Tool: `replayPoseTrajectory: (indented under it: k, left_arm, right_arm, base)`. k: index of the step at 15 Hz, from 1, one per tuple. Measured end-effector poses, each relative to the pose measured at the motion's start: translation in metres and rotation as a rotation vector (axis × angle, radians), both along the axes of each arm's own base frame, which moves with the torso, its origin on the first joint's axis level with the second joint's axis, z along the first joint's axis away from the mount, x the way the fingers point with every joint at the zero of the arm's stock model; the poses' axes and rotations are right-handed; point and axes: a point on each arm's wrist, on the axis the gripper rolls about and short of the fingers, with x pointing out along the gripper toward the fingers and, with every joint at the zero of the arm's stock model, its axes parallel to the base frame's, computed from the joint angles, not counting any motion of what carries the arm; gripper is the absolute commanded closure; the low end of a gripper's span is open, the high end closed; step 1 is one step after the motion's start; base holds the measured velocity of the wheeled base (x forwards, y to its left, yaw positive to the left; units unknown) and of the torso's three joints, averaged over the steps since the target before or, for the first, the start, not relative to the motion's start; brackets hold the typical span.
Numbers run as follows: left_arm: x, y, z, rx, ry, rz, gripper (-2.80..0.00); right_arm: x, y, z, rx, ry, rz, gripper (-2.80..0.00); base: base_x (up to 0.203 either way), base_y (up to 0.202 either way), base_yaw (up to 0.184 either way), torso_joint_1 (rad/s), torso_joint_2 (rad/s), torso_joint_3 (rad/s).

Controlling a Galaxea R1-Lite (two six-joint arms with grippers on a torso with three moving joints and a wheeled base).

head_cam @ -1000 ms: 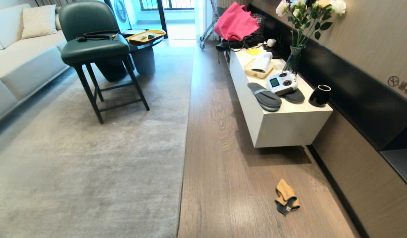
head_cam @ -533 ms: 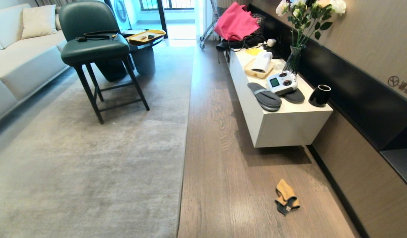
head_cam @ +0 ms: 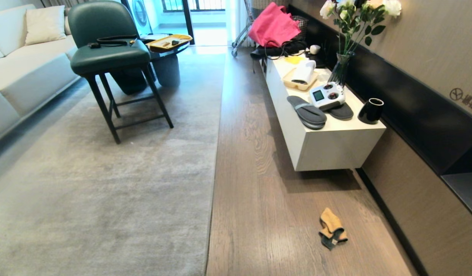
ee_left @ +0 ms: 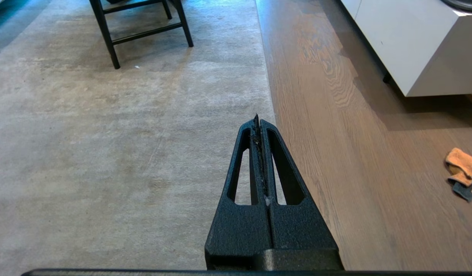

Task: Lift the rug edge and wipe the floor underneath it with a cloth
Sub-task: Pick up the rag

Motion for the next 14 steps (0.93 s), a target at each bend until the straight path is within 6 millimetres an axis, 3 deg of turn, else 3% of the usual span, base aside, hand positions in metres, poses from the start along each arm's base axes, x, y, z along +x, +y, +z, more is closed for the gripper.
replayPoseTrajectory:
  k: [14]
  left_arm:
    - [0.0000, 0.0000, 0.0000, -0.001, 0.000, 0.000, 0.00]
  right_arm:
    - [0.0000, 0.0000, 0.0000, 0.000, 0.000, 0.001, 0.00]
  base:
    - [0.000, 0.000, 0.000, 0.000, 0.00, 0.000]
